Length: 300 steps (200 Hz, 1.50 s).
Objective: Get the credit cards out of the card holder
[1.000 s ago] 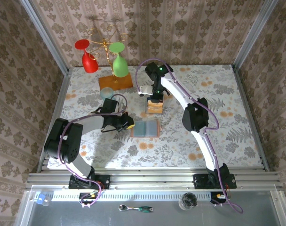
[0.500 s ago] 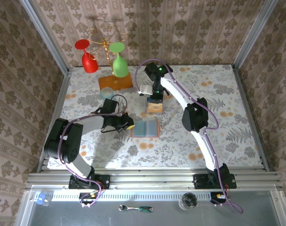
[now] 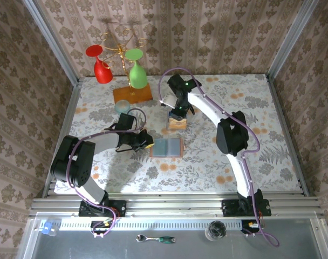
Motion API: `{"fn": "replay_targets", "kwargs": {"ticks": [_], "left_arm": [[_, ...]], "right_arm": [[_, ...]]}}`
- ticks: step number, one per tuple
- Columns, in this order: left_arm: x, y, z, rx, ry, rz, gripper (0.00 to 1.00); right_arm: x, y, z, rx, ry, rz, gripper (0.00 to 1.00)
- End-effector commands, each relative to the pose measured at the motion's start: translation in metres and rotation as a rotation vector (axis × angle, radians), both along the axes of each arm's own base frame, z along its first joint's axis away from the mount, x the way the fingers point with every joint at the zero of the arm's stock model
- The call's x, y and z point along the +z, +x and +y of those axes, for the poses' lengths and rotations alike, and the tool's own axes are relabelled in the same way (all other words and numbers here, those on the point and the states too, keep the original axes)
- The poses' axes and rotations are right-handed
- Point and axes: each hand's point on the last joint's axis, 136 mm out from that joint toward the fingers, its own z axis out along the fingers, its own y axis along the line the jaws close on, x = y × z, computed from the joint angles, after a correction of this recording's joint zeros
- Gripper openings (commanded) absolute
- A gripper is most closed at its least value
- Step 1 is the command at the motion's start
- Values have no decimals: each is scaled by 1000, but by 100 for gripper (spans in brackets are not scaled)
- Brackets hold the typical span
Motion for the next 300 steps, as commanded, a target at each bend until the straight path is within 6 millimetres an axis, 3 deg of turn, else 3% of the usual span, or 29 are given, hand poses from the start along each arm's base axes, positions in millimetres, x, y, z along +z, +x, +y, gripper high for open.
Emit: {"fn": "replay_targets", "kwargs": {"ticks": [1, 51, 87, 123, 198, 300], "left_arm": [[-2, 1, 9, -12, 52, -25, 8], [-9, -2, 7, -20, 45, -18, 6], [-14, -4, 7, -23, 48, -14, 4], [-18, -6, 5, -35, 60, 2, 2], [-29, -10, 8, -21, 72, 27, 1], [-24, -7, 10, -19, 71, 16, 0]], "right_arm": [[33, 1, 29, -174, 192, -73, 28], [39, -25, 47, -428, 419, 10, 26], [26, -49, 54, -572, 539, 141, 23], [20, -59, 67, -666, 649, 247, 18], [-2, -82, 76, -763, 695, 386, 16], [-12, -92, 80, -827, 741, 444, 15]]}}
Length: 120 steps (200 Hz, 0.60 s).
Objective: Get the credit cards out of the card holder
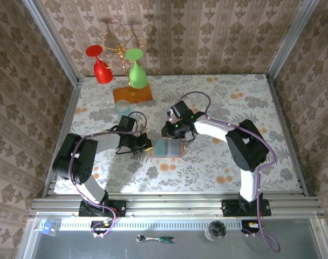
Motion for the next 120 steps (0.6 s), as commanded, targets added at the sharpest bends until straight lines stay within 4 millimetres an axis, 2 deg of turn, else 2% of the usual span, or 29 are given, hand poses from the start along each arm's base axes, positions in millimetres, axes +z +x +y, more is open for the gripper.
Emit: {"fn": "replay_targets", "kwargs": {"ticks": [1, 120], "left_arm": [[-2, 0, 3, -8, 12, -6, 0], [-15, -6, 6, -18, 39, 24, 0]], "right_arm": [[19, -3, 6, -5, 56, -14, 15], [8, -11, 11, -6, 54, 48, 16]]}}
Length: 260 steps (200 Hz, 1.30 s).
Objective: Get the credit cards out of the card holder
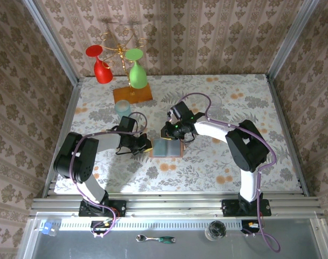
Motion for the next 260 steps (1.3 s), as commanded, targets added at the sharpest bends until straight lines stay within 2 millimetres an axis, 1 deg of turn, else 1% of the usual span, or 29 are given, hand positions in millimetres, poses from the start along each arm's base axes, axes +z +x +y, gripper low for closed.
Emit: {"fn": "replay_targets", "kwargs": {"ticks": [1, 31, 47, 62, 85, 125, 260], "left_arm": [[-8, -5, 5, -13, 24, 14, 0], [-8, -5, 5, -13, 21, 15, 0], [-8, -6, 5, -12, 21, 15, 0], [-8, -6, 5, -13, 20, 12, 0], [-8, -6, 4, -14, 19, 12, 0], [-8, -5, 4, -15, 16, 12, 0], [-9, -9, 5, -12, 20, 21, 0]], "right_arm": [[6, -6, 7, 12, 24, 15, 16], [4, -10, 12, 14, 34, 37, 17], [-2, -15, 15, 12, 33, 106, 18], [-4, -18, 20, 25, 40, 124, 20], [-8, -20, 17, 9, 22, 130, 27], [-13, -26, 14, -3, 5, 147, 31], [-38, -40, 11, -1, -30, 206, 32]]}}
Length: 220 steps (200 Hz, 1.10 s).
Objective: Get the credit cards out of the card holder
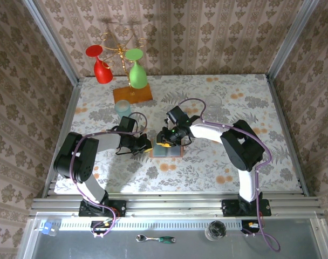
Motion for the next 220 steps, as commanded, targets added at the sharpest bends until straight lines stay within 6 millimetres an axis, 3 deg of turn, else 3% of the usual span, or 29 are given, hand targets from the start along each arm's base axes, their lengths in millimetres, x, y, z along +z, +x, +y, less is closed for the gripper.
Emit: {"fn": "replay_targets", "kwargs": {"ticks": [1, 79, 220], "left_arm": [[-9, -8, 5, -12, 20, 20, 0], [-9, -8, 6, -11, 26, 18, 0], [-9, -7, 6, -18, 28, 16, 0]], "right_arm": [[-18, -12, -3, -2, -30, 64, 32], [-31, -16, -7, -1, -58, 78, 31], [-18, -14, -28, -19, -80, 33, 32]]}}
